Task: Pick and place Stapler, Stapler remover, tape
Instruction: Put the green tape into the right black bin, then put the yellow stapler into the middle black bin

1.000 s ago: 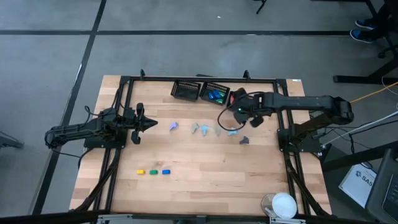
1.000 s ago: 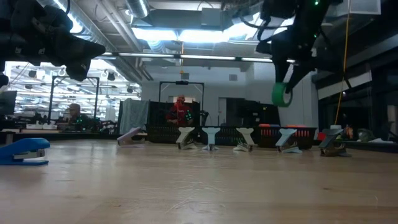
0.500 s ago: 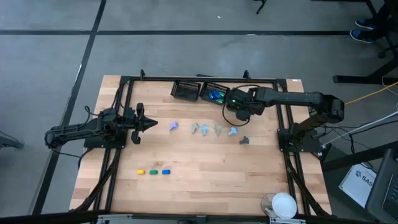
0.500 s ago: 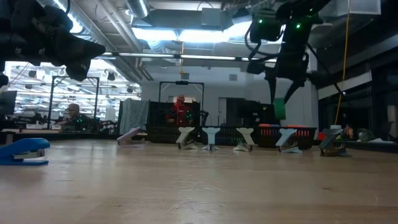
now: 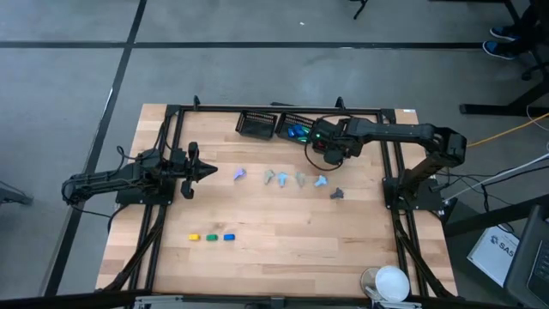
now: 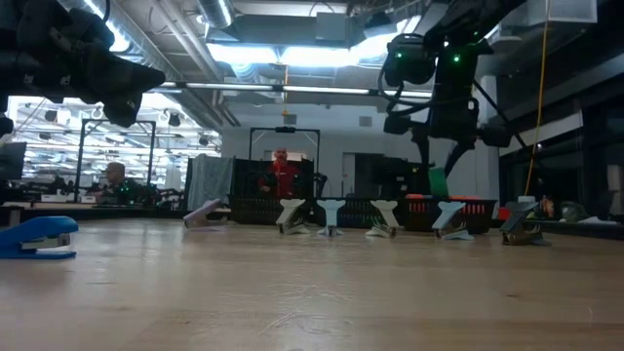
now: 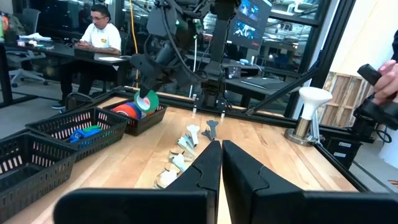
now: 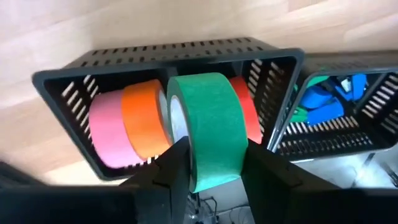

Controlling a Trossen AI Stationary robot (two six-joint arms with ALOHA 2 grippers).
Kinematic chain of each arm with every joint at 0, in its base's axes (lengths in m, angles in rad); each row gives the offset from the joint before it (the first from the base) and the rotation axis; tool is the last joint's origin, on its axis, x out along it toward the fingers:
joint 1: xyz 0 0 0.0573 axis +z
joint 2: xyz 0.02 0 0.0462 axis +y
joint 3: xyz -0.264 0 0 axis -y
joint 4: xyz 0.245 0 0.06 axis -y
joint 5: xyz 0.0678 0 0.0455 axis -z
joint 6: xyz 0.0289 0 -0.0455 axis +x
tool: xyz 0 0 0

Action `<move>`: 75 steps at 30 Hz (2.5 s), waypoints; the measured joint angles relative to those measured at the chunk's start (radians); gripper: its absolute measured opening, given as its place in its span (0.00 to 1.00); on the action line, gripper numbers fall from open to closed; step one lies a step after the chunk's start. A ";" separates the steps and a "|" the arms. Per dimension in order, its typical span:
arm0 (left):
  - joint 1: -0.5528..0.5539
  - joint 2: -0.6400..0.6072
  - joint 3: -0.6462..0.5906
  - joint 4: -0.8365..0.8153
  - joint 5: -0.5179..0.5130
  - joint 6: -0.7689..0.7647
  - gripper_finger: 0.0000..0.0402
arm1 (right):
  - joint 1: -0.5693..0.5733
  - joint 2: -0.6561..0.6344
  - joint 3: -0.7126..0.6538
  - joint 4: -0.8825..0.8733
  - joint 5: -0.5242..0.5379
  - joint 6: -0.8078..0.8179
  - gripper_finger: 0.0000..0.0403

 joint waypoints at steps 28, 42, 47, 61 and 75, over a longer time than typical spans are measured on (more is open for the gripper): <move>0.000 0.000 0.000 0.000 0.000 0.000 0.02 | -0.008 -0.048 -0.083 0.077 0.082 0.083 0.59; 0.000 0.000 0.000 0.000 0.000 0.000 0.03 | -0.007 -0.054 -0.082 0.042 0.074 0.040 0.03; 0.000 0.000 0.000 0.000 0.000 0.000 0.03 | -0.008 -0.053 -0.082 0.043 0.103 0.051 0.05; 0.000 0.000 0.000 0.000 0.000 0.000 0.03 | 0.071 -0.160 -0.082 0.065 0.153 0.350 0.10; 0.000 0.000 0.000 0.000 0.000 0.000 0.03 | 0.359 -0.259 -0.082 0.075 0.128 1.303 0.10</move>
